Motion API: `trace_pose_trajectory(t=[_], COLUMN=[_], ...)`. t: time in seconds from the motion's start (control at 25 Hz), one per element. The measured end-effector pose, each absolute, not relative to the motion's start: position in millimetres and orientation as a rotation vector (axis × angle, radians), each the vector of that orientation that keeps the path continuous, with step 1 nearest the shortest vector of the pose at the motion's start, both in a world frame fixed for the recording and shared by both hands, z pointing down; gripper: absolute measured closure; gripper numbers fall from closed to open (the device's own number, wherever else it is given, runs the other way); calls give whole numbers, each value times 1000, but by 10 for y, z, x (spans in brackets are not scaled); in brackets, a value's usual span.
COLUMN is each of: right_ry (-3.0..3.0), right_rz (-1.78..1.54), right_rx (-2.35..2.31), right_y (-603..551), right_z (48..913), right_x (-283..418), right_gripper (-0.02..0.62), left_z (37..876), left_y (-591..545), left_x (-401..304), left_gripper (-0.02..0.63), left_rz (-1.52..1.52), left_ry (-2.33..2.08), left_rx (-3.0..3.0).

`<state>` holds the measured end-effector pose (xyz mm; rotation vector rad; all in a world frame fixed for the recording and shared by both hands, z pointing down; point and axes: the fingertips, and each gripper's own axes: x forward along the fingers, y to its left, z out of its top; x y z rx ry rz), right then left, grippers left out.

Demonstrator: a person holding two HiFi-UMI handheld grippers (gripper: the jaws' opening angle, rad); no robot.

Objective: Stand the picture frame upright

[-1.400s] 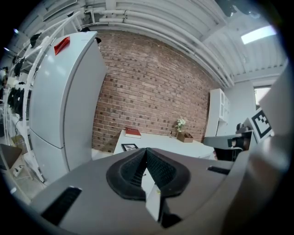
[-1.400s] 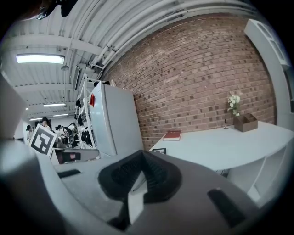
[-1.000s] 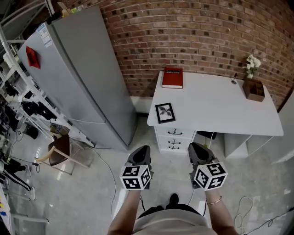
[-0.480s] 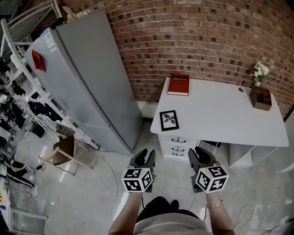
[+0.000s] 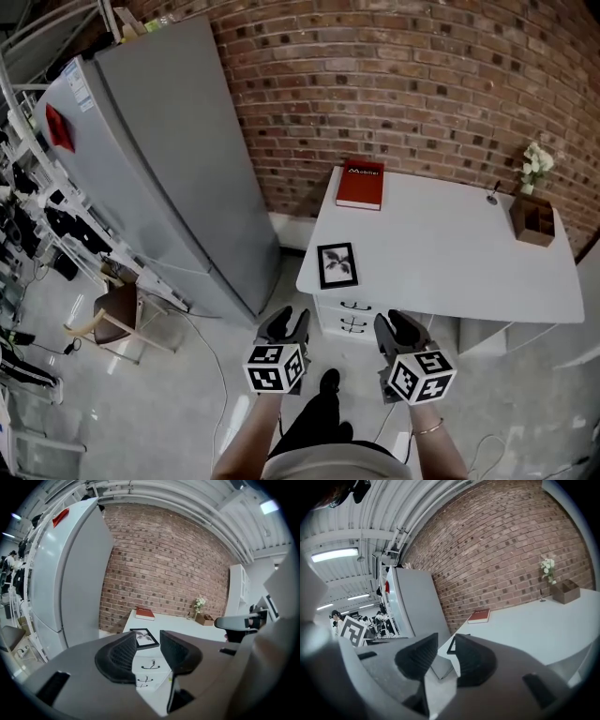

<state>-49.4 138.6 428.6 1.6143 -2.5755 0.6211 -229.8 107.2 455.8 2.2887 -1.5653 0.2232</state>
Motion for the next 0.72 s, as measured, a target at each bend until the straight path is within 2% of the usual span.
trace_pose_trajectory(t=[0.72], right_ry=[-2487], right_rz=[667], right_rx=[1683], right_y=[-226], right_z=[4377], right_x=[-638], right_gripper=[495], left_z=[4731], left_y=[-775], left_x=[-2354], left_gripper=[465], left_rz=[265], left_ry=[-1486], left_rx=[2294])
